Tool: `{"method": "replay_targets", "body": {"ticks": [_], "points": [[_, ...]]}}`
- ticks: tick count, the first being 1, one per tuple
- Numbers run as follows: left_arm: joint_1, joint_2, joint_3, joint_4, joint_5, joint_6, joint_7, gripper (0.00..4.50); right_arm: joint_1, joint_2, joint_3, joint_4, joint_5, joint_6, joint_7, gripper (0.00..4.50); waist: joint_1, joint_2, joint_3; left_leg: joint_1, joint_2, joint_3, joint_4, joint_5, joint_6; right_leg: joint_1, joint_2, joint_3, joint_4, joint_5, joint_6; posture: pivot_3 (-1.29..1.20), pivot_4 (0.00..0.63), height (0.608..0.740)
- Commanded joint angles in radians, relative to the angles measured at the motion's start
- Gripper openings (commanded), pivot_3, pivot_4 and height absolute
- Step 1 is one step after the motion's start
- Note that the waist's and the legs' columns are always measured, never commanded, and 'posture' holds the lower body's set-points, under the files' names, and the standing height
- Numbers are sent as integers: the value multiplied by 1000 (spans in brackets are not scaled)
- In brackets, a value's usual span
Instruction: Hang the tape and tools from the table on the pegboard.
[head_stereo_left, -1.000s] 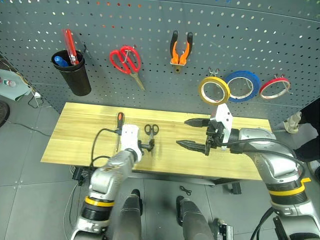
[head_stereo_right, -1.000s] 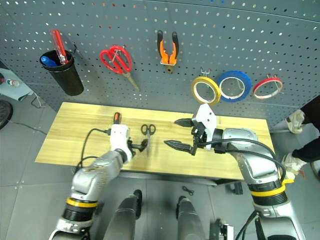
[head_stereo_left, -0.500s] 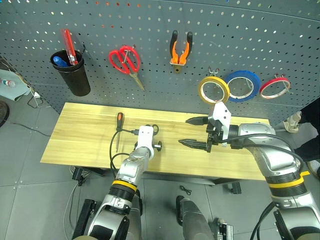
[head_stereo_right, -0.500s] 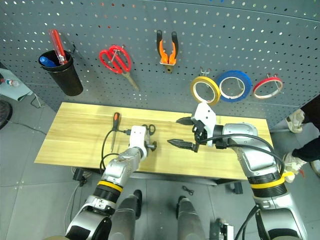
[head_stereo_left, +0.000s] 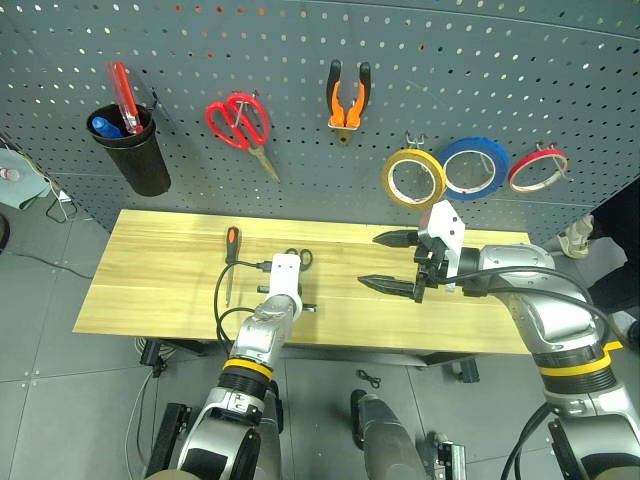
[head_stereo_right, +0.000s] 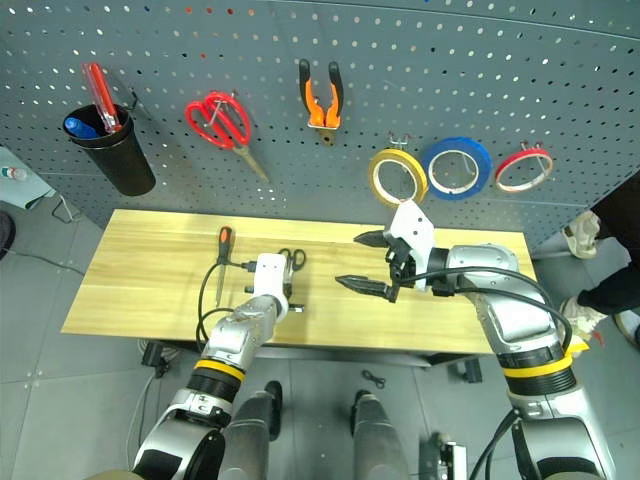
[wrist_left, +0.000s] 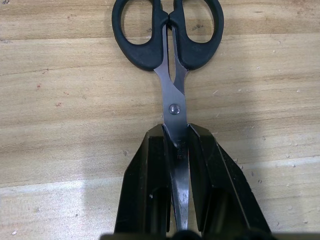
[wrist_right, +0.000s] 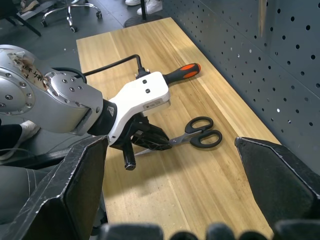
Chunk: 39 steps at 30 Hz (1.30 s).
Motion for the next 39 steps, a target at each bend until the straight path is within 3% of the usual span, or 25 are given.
{"method": "replay_targets", "body": {"ticks": [1,4,10,13,18,29,39], "points": [[23,7,2,-37,18,8,-11,86,18,-15,-38,-49,11,-5,-6,4500,-2,0,0,0,0,0,0,0,0,0,0,0,0,0,0,4,330,740],[75,40,-29,-182,29,-4,-60,86,21,-4,-62,-92,40,8,-26,4500,-7,0,0,0,0,0,0,0,0,0,0,0,0,0,0,15,321,740],[297,228,-82,-673,51,-45,-206,86,-30,16,-156,-242,175,114,-100,4500,-12,1,0,0,1,0,-5,1,-1,-4,0,0,3,2,-6,43,310,740],[391,320,-32,-935,46,-154,-270,86,-154,77,-225,-284,300,185,-201,4500,-11,0,1,-1,1,0,-5,0,-4,-6,0,0,1,2,-4,65,298,740],[407,359,6,-1105,77,-223,-272,86,-328,165,-256,-272,391,241,-338,4500,4,1,0,-1,0,1,-5,0,-4,-6,-1,1,1,3,-7,93,278,740],[217,315,71,-1073,169,-191,-174,86,-426,220,-230,-222,417,221,-383,4500,21,0,-1,-4,0,1,-5,2,-1,-7,0,0,0,5,-8,130,250,740],[177,245,83,-974,150,-102,-173,86,-416,199,-212,-217,400,219,-381,4500,20,0,-1,-3,0,1,-5,2,0,-7,0,0,2,6,-8,125,242,740]]}}
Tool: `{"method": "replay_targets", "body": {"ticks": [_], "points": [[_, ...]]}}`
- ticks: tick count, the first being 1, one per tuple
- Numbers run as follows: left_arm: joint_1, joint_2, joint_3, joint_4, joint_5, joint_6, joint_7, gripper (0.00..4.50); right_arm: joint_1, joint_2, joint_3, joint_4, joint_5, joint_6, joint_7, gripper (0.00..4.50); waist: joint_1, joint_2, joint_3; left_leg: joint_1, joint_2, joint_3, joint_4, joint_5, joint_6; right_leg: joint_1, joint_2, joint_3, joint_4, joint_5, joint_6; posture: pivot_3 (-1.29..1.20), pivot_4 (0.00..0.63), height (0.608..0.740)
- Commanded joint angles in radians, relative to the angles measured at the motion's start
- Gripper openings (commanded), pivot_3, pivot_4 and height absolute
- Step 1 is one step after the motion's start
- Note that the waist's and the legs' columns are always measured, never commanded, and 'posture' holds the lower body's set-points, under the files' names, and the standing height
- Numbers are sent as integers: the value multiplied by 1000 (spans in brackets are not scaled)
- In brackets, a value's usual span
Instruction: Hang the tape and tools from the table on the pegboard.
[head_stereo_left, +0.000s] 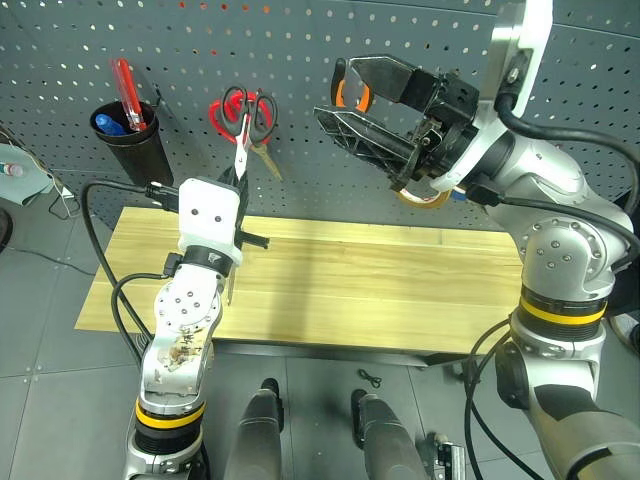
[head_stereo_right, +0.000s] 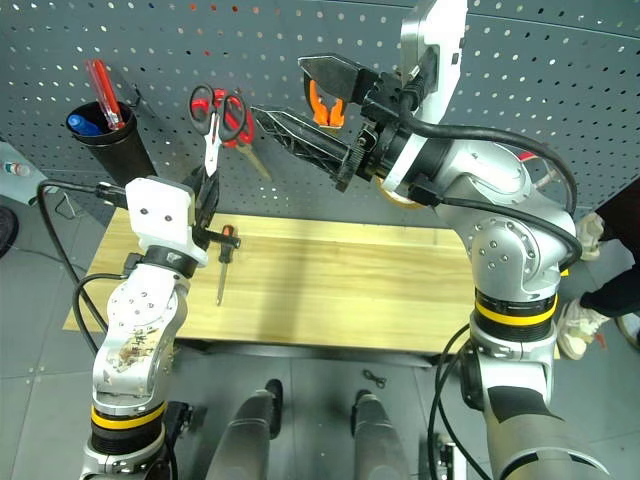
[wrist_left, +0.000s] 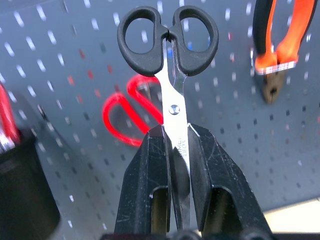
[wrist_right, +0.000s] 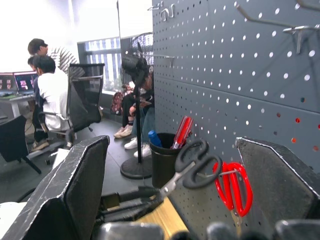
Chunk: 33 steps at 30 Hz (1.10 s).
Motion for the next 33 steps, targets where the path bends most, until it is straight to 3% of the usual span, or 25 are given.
{"method": "replay_targets", "body": {"ticks": [1,12,13,20,21,26,29,33], "points": [[-29,-15,19,13,-13,26,6,86,-13,-14,-17,-26,2,-21,3,4500,0,0,0,0,0,0,0,0,0,0,0,0,0,0,0,115,247,740],[-62,-15,10,107,-28,78,-23,86,-4,-27,-19,-28,0,-11,-5,4500,0,0,0,0,0,0,1,0,0,0,0,0,1,0,0,109,252,740],[-61,-14,12,113,-27,70,-23,1110,-3,-28,-19,-30,2,-9,-6,4500,0,0,0,0,0,0,1,0,0,0,0,0,1,0,0,106,255,740],[27,-9,34,144,-23,46,-12,4206,79,-63,26,-64,24,36,53,4500,0,0,0,0,0,0,1,0,0,0,0,0,1,0,0,112,269,740],[54,-6,43,157,-25,41,-12,4479,102,-65,51,-72,16,39,65,4500,-1,0,0,0,0,0,1,0,0,1,0,0,1,0,0,112,269,740],[93,33,128,327,-59,41,-34,4479,182,-86,238,-89,-100,26,123,4500,-3,0,0,1,0,0,1,0,0,-1,0,0,3,0,-1,113,288,740],[32,77,185,510,-99,47,-65,4479,215,-73,341,-59,-196,-24,141,4500,-1,0,0,1,0,0,2,1,1,-1,1,0,4,0,0,117,293,740],[-103,132,220,763,-111,11,-71,4479,179,-29,383,-12,-262,-52,145,4500,1,0,0,1,0,0,3,1,1,-1,0,0,3,0,4,116,313,740]]}}
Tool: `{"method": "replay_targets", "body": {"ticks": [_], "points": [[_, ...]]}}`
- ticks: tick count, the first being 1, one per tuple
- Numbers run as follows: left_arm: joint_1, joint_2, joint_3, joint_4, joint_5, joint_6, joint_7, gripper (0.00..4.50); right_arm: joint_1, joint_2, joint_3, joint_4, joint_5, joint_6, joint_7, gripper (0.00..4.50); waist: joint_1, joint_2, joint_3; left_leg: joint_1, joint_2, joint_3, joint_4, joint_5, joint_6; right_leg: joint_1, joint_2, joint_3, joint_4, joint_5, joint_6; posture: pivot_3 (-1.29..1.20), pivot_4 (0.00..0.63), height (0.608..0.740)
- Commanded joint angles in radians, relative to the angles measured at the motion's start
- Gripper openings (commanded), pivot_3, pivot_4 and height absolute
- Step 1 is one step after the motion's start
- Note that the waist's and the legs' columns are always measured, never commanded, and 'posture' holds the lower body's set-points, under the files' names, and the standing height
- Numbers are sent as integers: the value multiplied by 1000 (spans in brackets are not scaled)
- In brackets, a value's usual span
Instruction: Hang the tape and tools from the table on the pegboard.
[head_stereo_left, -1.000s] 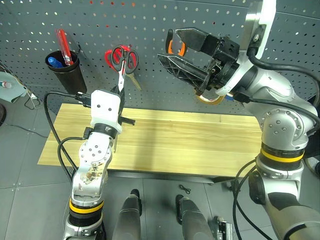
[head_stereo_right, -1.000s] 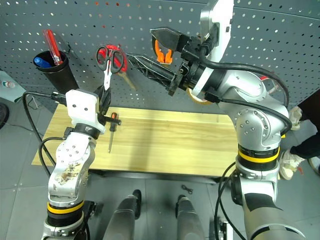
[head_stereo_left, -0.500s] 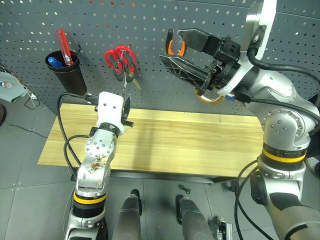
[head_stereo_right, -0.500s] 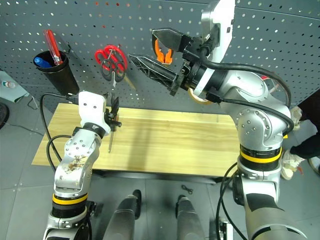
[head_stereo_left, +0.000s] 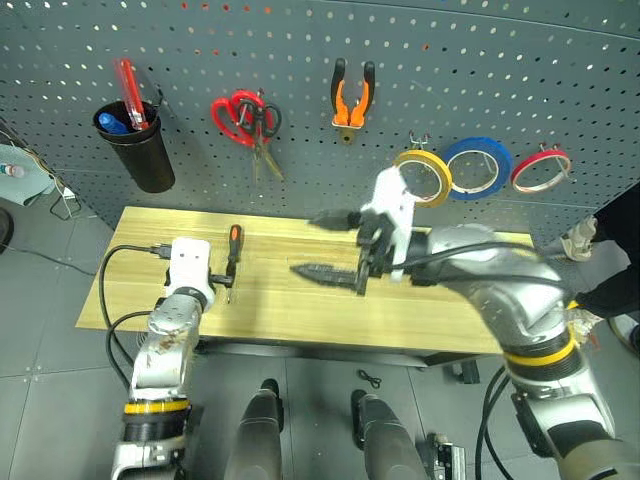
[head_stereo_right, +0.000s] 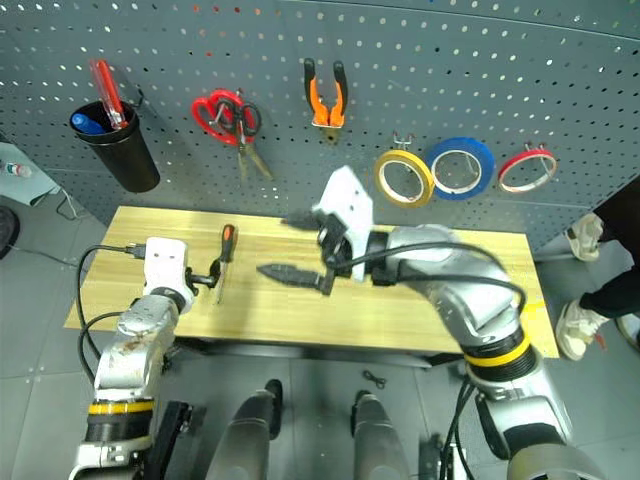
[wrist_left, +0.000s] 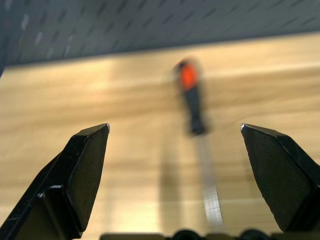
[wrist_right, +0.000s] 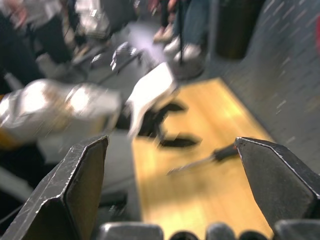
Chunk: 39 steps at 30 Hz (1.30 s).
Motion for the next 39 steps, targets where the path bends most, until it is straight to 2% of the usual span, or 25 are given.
{"method": "replay_targets", "body": {"ticks": [1,7,12,18,21,27,28,32,36,39], "points": [[-129,37,27,205,-16,-58,-8,4479,-61,39,-1,17,-49,-49,3,4500,2,0,0,0,0,0,0,0,0,0,0,0,0,0,0,116,316,740],[-370,15,-9,591,-24,-197,-68,4479,-128,52,-28,80,-81,-56,39,4500,12,-1,2,-2,0,0,0,0,0,0,0,0,-1,0,0,84,353,740],[-495,-3,-2,796,-27,-265,-27,4479,-165,32,-41,111,-96,-50,70,4500,9,-2,11,-5,0,0,0,0,0,-4,0,0,0,2,-3,65,387,740],[-559,-33,-35,954,-1,-237,31,4479,-190,32,-48,160,-121,-60,100,4500,-3,-1,32,-6,0,0,0,0,0,-4,0,0,1,1,-2,59,417,740],[-573,-39,-33,983,-5,-212,49,3667,-196,34,-52,168,-127,-56,108,4500,-2,-2,44,-6,0,-1,0,0,0,-4,0,0,2,0,0,55,423,740],[-580,-24,-14,992,-16,-214,91,748,-189,33,-59,165,-134,-47,119,4500,-4,-1,51,-6,0,-1,2,0,0,-5,0,0,5,-1,0,59,413,740],[-576,-21,-12,984,-17,-212,93,580,-186,33,-60,163,-136,-47,120,4500,-4,-1,51,-6,0,-1,2,0,0,-5,0,0,6,-1,0,60,409,740],[-536,-19,-34,877,-14,-206,50,583,-178,27,-71,153,-136,-44,117,4500,-7,-1,51,-6,0,-1,2,1,0,-6,0,0,7,-2,2,65,395,740],[-350,6,-119,486,2,-135,-69,583,-150,16,-130,110,-90,-17,106,4500,-7,-1,51,-6,0,-1,1,1,-1,-6,0,0,7,1,-3,84,365,740],[-103,31,-140,-10,-24,-36,-105,583,-86,12,-205,13,-8,13,106,4500,-7,-1,51,-6,0,-2,-2,1,-1,-6,0,-1,6,1,-4,111,337,740]]}}
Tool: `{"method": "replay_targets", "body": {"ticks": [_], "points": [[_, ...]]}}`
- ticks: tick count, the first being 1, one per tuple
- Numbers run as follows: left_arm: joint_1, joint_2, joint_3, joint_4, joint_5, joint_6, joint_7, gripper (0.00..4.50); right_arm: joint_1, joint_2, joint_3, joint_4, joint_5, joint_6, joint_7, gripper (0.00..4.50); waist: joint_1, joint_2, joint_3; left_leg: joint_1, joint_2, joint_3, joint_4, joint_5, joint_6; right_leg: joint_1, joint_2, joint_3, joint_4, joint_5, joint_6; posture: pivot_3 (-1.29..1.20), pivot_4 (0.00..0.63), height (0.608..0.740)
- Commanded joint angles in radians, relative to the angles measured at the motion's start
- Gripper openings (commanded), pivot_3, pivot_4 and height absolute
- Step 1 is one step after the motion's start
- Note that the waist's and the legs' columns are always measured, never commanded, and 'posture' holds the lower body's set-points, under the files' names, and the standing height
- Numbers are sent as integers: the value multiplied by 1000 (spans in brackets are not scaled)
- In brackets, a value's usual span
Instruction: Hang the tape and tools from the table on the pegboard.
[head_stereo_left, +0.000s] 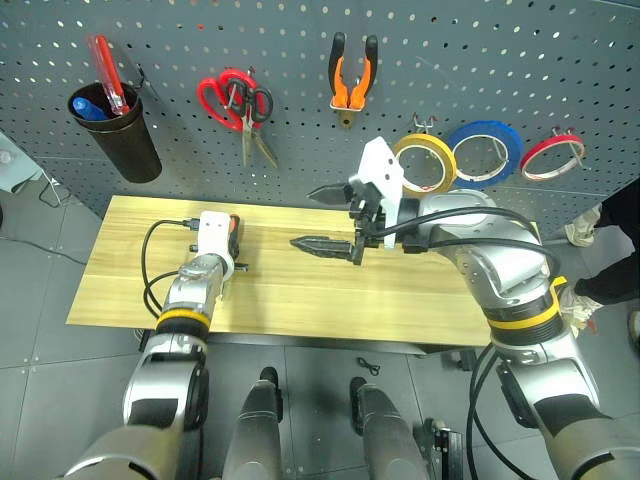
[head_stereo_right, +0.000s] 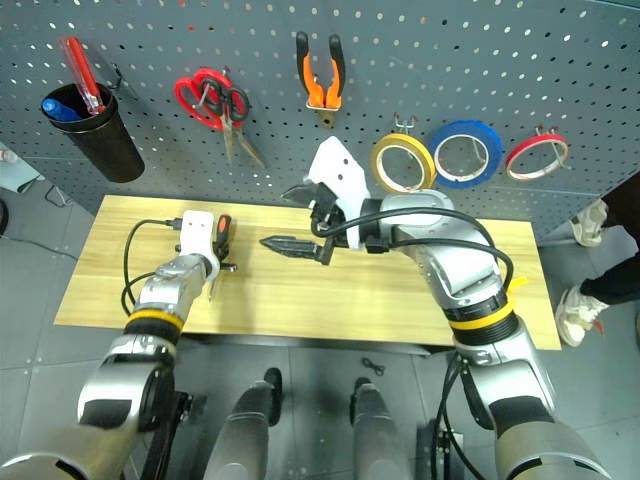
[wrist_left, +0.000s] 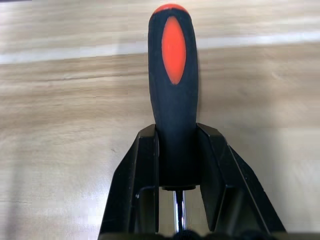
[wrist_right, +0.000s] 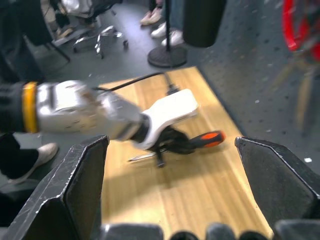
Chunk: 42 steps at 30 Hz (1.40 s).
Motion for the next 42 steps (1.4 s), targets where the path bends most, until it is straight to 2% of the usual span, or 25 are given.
{"method": "replay_targets", "body": {"ticks": [1,4,6,9,12,17,20,25,30,34,38,40,42], "points": [[211,19,-5,-542,-29,112,-26,583,62,-4,-107,-151,116,33,-7,4500,3,0,0,0,0,0,-1,0,-1,0,0,0,1,0,0,121,326,740],[330,-6,15,-842,-27,160,24,583,72,34,-170,-197,195,50,-54,4500,10,0,-1,-1,0,-2,-3,1,-2,0,-1,-3,-2,0,-1,157,296,740],[344,-5,7,-1009,6,171,55,583,26,81,-219,-190,256,70,-115,4500,12,-1,-1,-1,1,-3,-3,2,-4,0,-1,-7,-3,2,-3,173,279,740],[262,17,21,-1106,67,169,105,583,-62,133,-260,-143,302,74,-174,4500,16,-1,-5,-2,1,-3,-5,2,-10,1,-1,-8,-8,5,1,205,258,740],[109,77,44,-1103,146,142,148,583,-155,171,-291,-86,329,68,-226,4500,20,-3,-14,-4,1,-3,-5,5,-11,1,-1,-9,-11,9,5,228,241,740],[-203,163,63,-854,223,52,219,583,-265,225,-323,3,346,25,-273,4500,37,-4,-23,-5,1,-4,-5,7,-11,0,-1,-10,-13,12,5,246,229,740],[-351,172,72,-619,219,-89,256,583,-288,249,-319,30,330,-7,-293,4500,51,-4,-31,-6,1,-4,-5,12,-3,1,-1,-11,-14,15,0,246,229,740],[-567,146,87,-207,173,-335,302,583,-307,265,-310,70,300,-55,-309,4500,72,-4,-31,-9,1,-4,-7,13,-2,-2,-1,-14,-15,14,-1,216,233,740],[-673,112,85,137,134,-576,296,583,-286,242,-312,50,303,-48,-316,4500,85,-4,-31,-12,2,-4,-7,13,-2,-3,-1,-15,-15,15,-1,193,246,740],[-698,94,101,309,132,-691,360,583,-244,209,-311,20,298,-33,-328,4500,89,-4,-31,-12,2,-4,-7,13,-2,-4,-1,-16,-15,15,-1,178,253,740],[-704,95,106,402,119,-740,373,583,-222,180,-316,-9,314,-19,-340,4500,89,-4,-31,-16,2,-4,-6,13,-2,-7,-1,-16,-13,15,-1,163,257,740],[-704,92,118,421,96,-748,361,1615,-217,170,-315,-17,317,-13,-346,4500,90,-4,-31,-16,2,-4,-6,13,-3,-8,-1,-16,-12,15,-1,159,259,740],[-704,91,119,416,80,-761,343,2406,-221,176,-302,-19,310,-11,-359,4500,89,-4,-31,-17,2,-4,-6,13,-3,-8,-1,-16,-12,15,-1,159,259,740]]}}
